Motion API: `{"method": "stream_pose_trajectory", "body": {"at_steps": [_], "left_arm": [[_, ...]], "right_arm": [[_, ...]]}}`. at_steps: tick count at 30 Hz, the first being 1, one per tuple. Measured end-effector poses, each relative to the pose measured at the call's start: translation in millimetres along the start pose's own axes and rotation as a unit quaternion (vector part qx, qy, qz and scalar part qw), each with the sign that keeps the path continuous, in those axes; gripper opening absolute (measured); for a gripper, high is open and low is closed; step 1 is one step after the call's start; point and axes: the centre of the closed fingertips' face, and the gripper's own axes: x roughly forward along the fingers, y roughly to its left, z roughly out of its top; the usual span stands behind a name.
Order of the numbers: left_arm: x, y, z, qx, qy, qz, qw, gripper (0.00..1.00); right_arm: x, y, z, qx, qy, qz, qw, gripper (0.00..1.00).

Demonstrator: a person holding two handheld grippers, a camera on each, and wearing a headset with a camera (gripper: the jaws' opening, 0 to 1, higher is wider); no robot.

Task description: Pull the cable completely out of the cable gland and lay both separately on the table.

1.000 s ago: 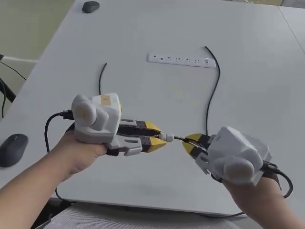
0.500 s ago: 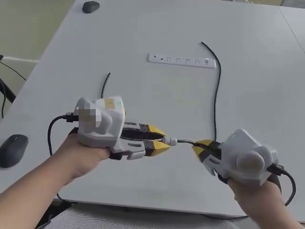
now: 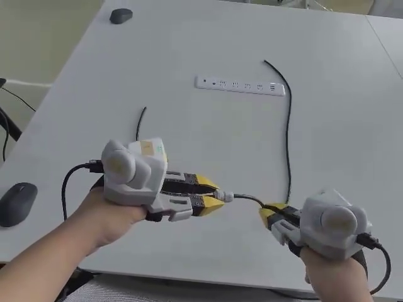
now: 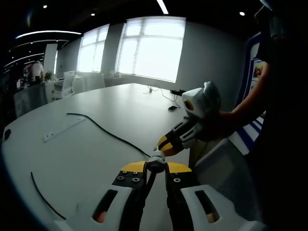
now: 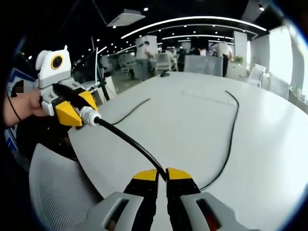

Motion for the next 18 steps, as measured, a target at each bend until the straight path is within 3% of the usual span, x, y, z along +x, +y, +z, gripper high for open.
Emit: {"method": "stream_pose_trajectory", "body": {"at_steps": [4,11,18], "left_arm": [[-1.0,2.0,1.4,0.000,-0.003,0.004,1.0000,0.15],[0.3,-0.6,-0.5,0.000,0.001,0.004,1.0000,0.15],[-2.1,0.2,0.5,-0.004,0.002,0.007,1.0000,0.15]], "right_arm": [[-0.1,1.7,-4.8,0.015,0.007,0.002,0.9999,0.01],[-3.0,3.7,-9.5,0.001,0.015,0.001,0.9999,0.01],[-9.6,2.4,-4.4,-0.017,0.002,-0.003,0.9998,0.03]]}}
